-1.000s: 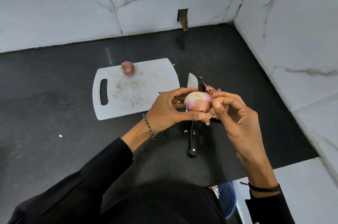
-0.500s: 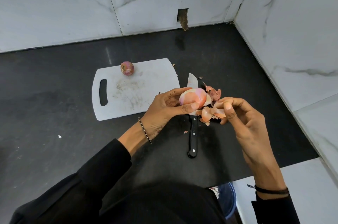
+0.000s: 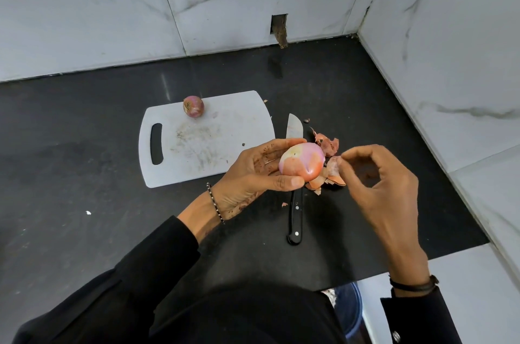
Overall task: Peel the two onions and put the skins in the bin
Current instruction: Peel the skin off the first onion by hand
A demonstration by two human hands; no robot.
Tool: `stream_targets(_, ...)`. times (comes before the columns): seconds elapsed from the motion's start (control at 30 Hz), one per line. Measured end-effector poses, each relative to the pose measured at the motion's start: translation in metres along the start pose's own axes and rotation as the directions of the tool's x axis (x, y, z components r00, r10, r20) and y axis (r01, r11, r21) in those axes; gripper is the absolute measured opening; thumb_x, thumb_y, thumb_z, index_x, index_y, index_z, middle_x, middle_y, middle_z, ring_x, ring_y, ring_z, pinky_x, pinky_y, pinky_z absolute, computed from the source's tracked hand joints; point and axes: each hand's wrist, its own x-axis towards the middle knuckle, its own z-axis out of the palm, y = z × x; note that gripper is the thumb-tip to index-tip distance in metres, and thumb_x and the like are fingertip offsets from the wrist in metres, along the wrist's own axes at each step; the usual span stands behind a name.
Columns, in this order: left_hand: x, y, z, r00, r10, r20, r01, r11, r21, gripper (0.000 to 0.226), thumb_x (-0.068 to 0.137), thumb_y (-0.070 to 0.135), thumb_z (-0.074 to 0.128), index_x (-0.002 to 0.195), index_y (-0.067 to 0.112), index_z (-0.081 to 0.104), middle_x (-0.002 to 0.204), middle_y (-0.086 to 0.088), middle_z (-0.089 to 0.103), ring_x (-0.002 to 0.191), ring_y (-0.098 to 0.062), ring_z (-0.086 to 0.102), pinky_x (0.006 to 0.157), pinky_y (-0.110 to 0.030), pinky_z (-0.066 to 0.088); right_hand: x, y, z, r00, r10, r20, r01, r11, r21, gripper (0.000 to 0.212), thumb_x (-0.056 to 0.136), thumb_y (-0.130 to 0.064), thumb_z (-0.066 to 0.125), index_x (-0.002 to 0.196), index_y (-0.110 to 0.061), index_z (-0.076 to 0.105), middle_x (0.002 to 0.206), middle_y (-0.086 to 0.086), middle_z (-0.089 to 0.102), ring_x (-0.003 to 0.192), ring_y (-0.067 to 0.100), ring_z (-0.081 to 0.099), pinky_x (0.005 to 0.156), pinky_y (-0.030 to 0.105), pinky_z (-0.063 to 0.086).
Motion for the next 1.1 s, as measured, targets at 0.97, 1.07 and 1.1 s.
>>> stream_targets(0.97, 0.002, 0.013, -0.005, 0.985, -0.004, 0.175, -0.009, 0.997, 0.072, 0.064, 0.073, 0.028, 0.079, 0.132, 0.015, 0.059, 0.132, -0.007, 0.062, 0.124, -0.027, 0.058, 0.098, -0.036, 0.050, -0.001, -0.024, -0.002, 0.941, -0.281, 0.188, 0.231, 0.940, 0.249, 0.045, 0.072, -0.051, 0.084, 0.094, -0.017, 0.064, 0.112, -0.001, 0.056, 0.101, 0.019, 0.062, 0.068, 0.021, 0.056)
stream_targets(1.07, 0.002, 0.013, -0.008, 0.984, -0.011, 0.178, 0.003, 0.999, 0.044, 0.067, 0.074, 0.033, 0.080, 0.133, 0.013, 0.058, 0.134, -0.010, 0.060, 0.125, -0.030, 0.057, 0.100, -0.040, 0.049, -0.004, -0.023, 0.002, 0.948, -0.265, 0.175, 0.215, 0.941, 0.260, 0.043, 0.074, -0.046, 0.085, 0.076, -0.011, 0.062, 0.099, 0.002, 0.058, 0.094, 0.024, 0.062, 0.067, 0.028, 0.056)
stream_targets(1.1, 0.002, 0.013, -0.008, 0.984, -0.015, 0.178, 0.009, 0.999, 0.033, 0.067, 0.074, 0.034, 0.080, 0.133, 0.013, 0.058, 0.135, -0.010, 0.059, 0.125, -0.030, 0.056, 0.100, -0.040, 0.050, -0.005, -0.023, 0.004, 0.956, -0.242, 0.165, 0.189, 0.941, 0.282, 0.044, 0.074, -0.044, 0.087, 0.074, -0.010, 0.058, 0.095, 0.002, 0.058, 0.091, 0.025, 0.063, 0.065, 0.032, 0.057)
